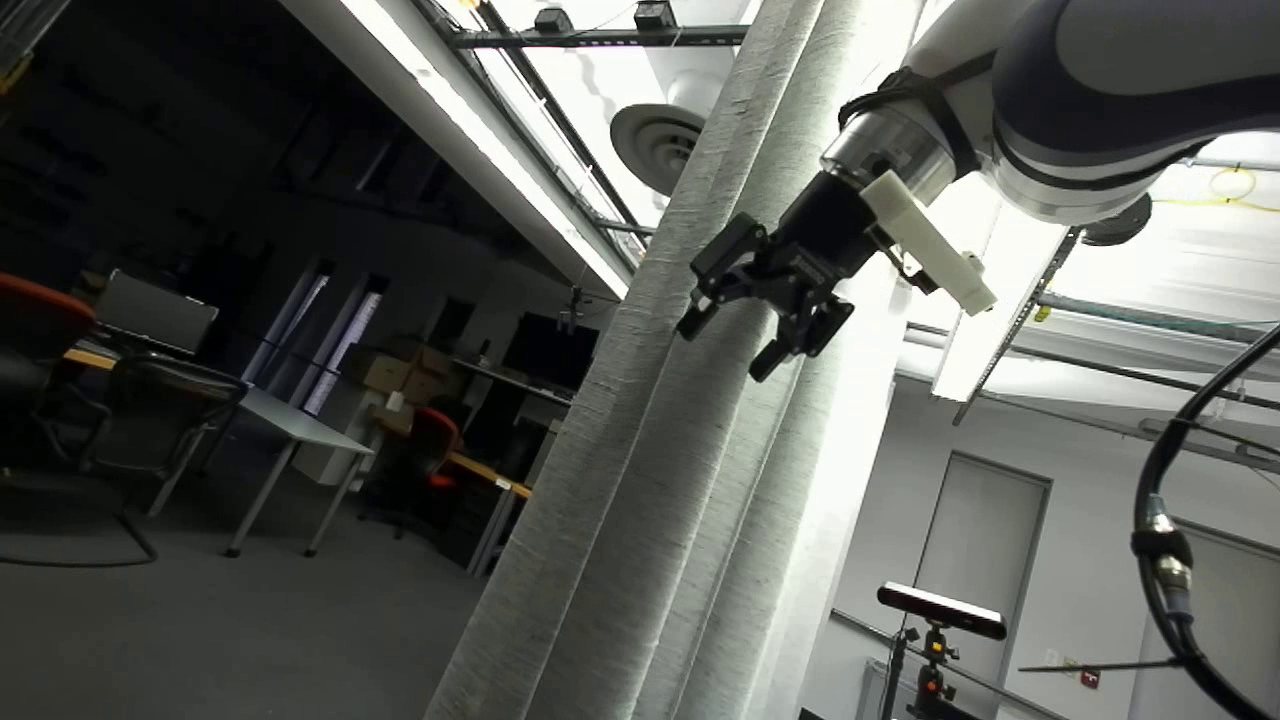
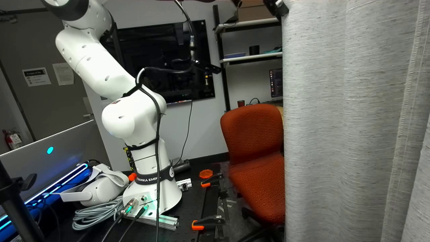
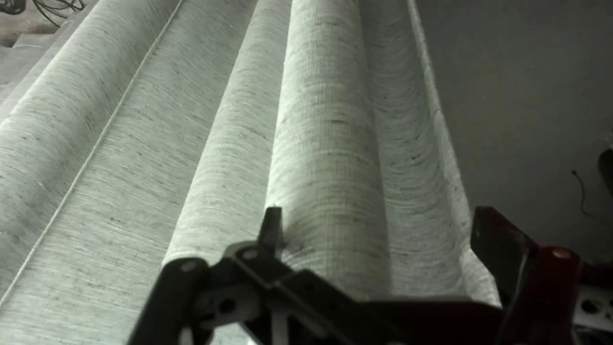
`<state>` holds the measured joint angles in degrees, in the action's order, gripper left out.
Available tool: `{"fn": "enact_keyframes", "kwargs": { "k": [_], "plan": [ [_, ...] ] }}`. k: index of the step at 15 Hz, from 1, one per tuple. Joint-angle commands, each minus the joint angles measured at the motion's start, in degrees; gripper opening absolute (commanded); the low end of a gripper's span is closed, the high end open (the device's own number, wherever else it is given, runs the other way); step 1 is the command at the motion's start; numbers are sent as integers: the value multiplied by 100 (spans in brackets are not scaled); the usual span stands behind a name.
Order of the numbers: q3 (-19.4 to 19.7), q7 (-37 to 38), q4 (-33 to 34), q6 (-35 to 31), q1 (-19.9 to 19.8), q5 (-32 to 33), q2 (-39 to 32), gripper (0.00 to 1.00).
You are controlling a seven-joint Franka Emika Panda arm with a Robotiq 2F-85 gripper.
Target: Move the curtain to the right
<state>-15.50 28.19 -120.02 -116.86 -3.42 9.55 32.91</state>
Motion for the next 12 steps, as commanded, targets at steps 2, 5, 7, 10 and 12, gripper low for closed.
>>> {"fn": "enact_keyframes", "kwargs": {
  "k": [2, 5, 7, 10, 12],
  "plan": [
    [-136, 438, 508, -567, -165, 392, -304, 100],
    [-164, 501, 597, -995, -156, 526, -353, 100],
    [-196, 594, 601, -1351, -173, 597, -353, 100],
    [-282, 884, 627, -2030, -300, 741, -341, 100],
    [-388, 1178, 739, -2457, -493, 916, -352, 100]
  ]
}}
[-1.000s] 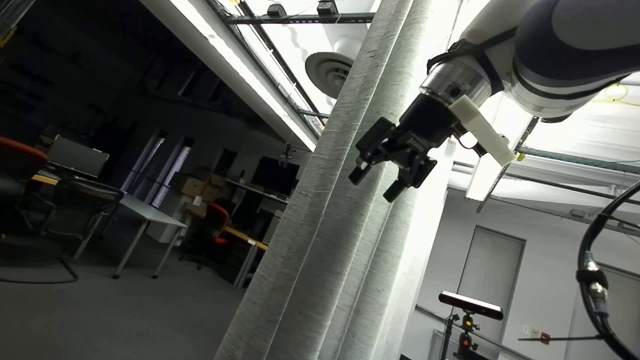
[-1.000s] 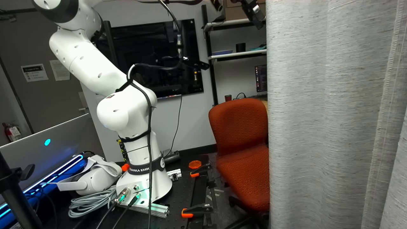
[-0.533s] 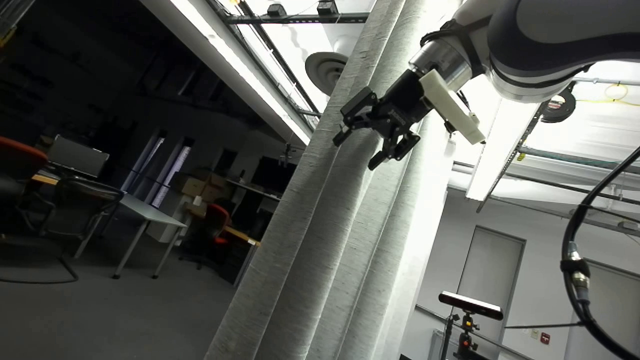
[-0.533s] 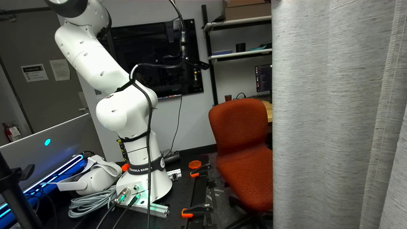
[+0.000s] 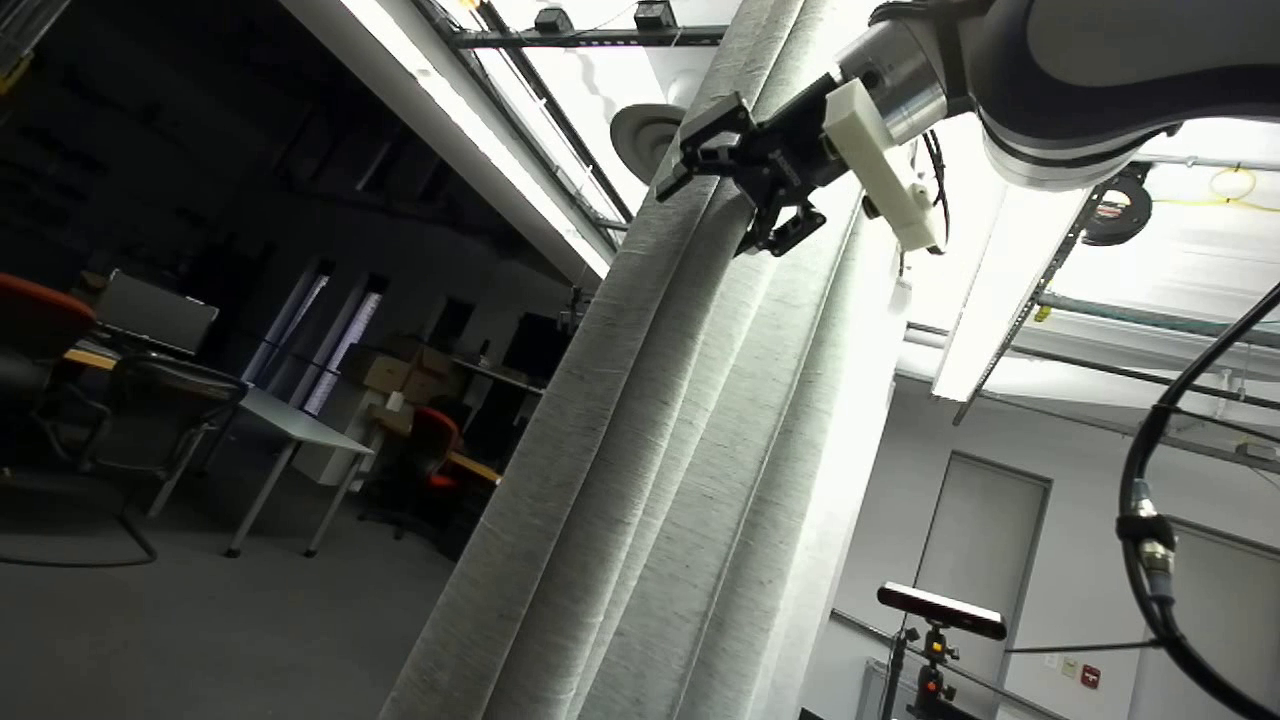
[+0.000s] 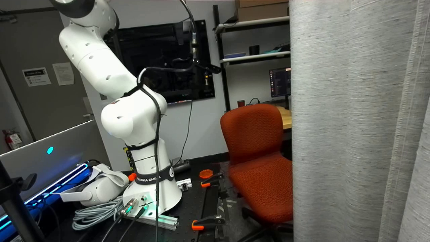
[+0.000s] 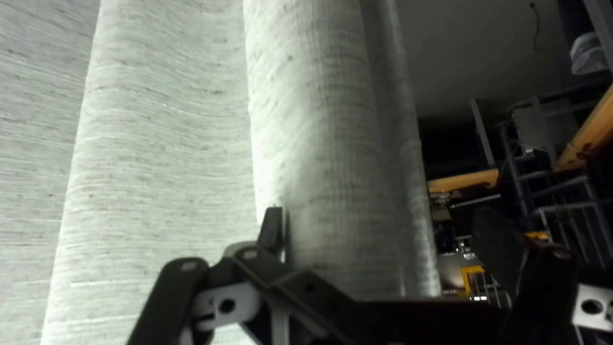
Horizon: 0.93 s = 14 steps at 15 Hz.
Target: Move the curtain to the right
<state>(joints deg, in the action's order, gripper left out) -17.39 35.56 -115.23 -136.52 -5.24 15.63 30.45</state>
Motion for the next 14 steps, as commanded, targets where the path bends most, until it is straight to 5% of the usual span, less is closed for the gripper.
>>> {"fn": "enact_keyframes", "kwargs": {
  "k": [1, 5, 7, 14],
  "plan": [
    [-252, 576, 331, -637, -414, 395, -129, 100],
    [-425, 967, 642, -912, -797, 678, -370, 100],
    [-483, 1130, 764, -1017, -910, 824, -483, 74],
    [-494, 1282, 1274, -901, -899, 1221, -1014, 19]
  ]
}}
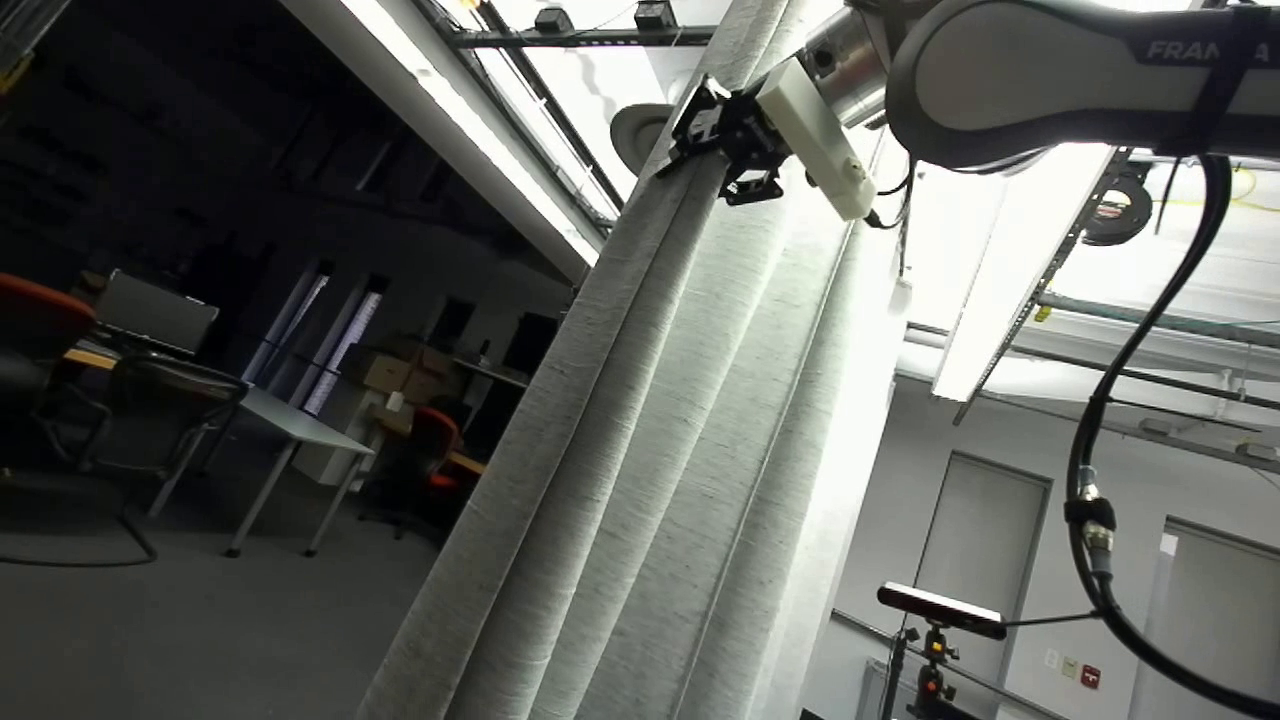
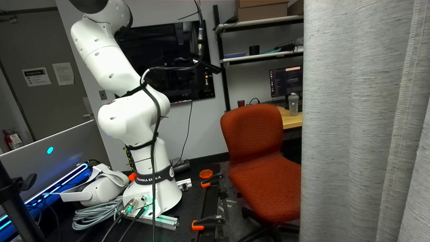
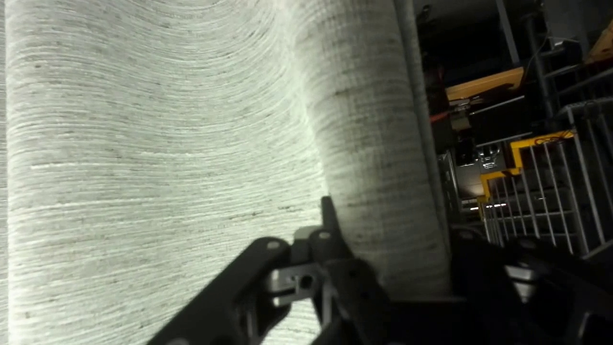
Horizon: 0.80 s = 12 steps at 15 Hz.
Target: Move the curtain to the right
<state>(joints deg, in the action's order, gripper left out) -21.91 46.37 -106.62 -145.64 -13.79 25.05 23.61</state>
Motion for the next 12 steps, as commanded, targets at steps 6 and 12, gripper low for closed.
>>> {"fn": "enact_keyframes", "kwargs": {
  "k": [6, 12],
  "plan": [
    [297, 215, 928, 191, 11, 255, -688, 0],
    [1454, 103, 1757, 900, -54, -239, -1199, 1]
  ]
}}
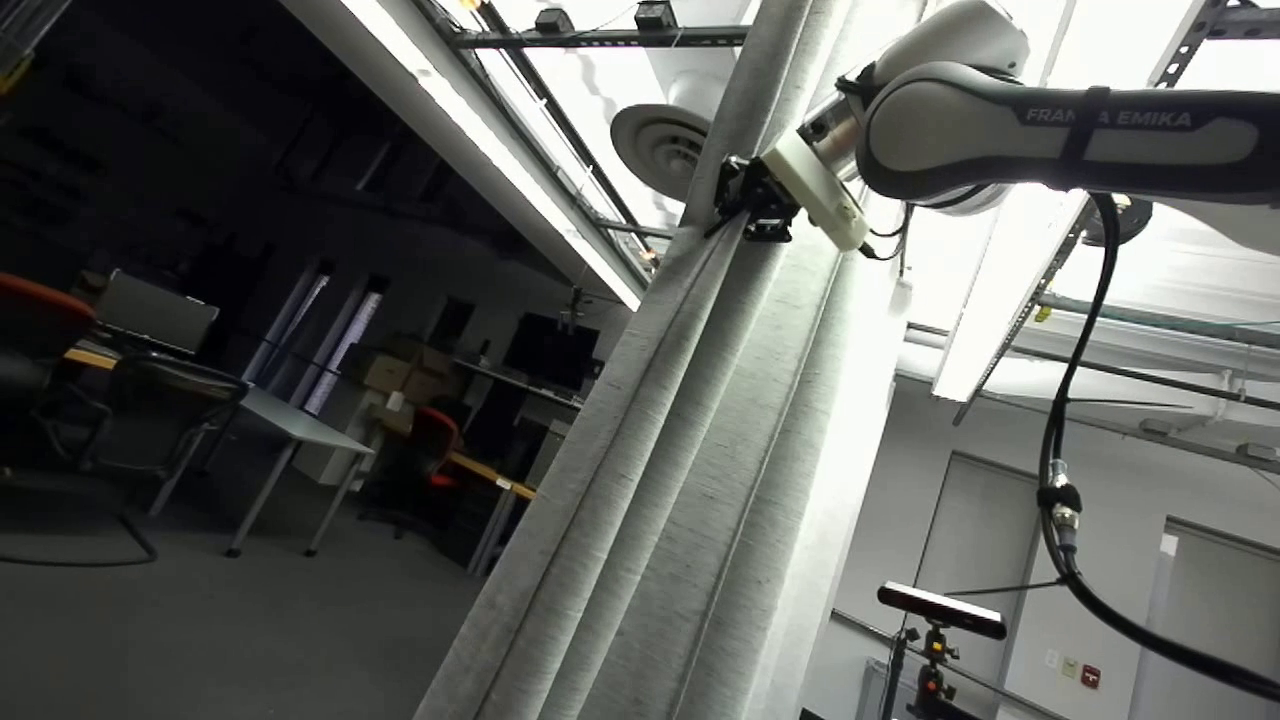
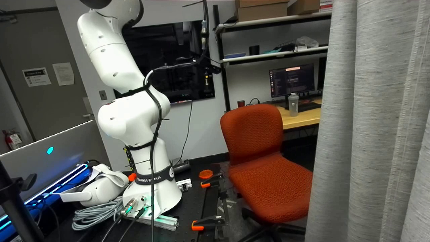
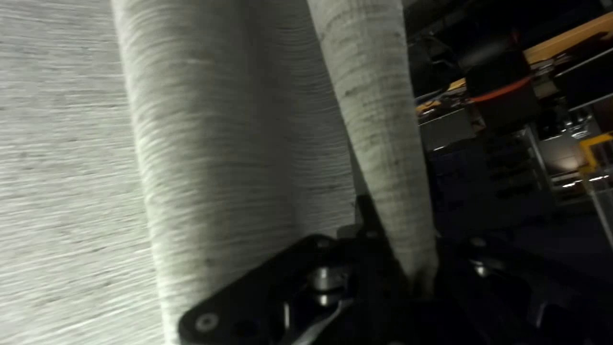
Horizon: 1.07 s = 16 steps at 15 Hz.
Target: Move the curtain to the right
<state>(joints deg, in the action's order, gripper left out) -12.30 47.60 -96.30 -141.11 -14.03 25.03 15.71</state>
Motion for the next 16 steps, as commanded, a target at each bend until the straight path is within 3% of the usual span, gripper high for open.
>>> {"fn": "enact_keyframes", "kwargs": {
  "k": [1, 4, 10, 14, 16],
  "plan": [
    [723, -5, 853, 641, -58, -337, -510, 1],
    [1456, -189, 1305, 1060, -108, -821, -884, 1],
    [2677, -672, 1908, 1350, -297, -2411, -1421, 1],
    [3169, -1050, 2599, 1692, -454, -3753, -2051, 1],
    [3180, -1206, 3105, 1838, -486, -4144, -2386, 1]
  ]
}}
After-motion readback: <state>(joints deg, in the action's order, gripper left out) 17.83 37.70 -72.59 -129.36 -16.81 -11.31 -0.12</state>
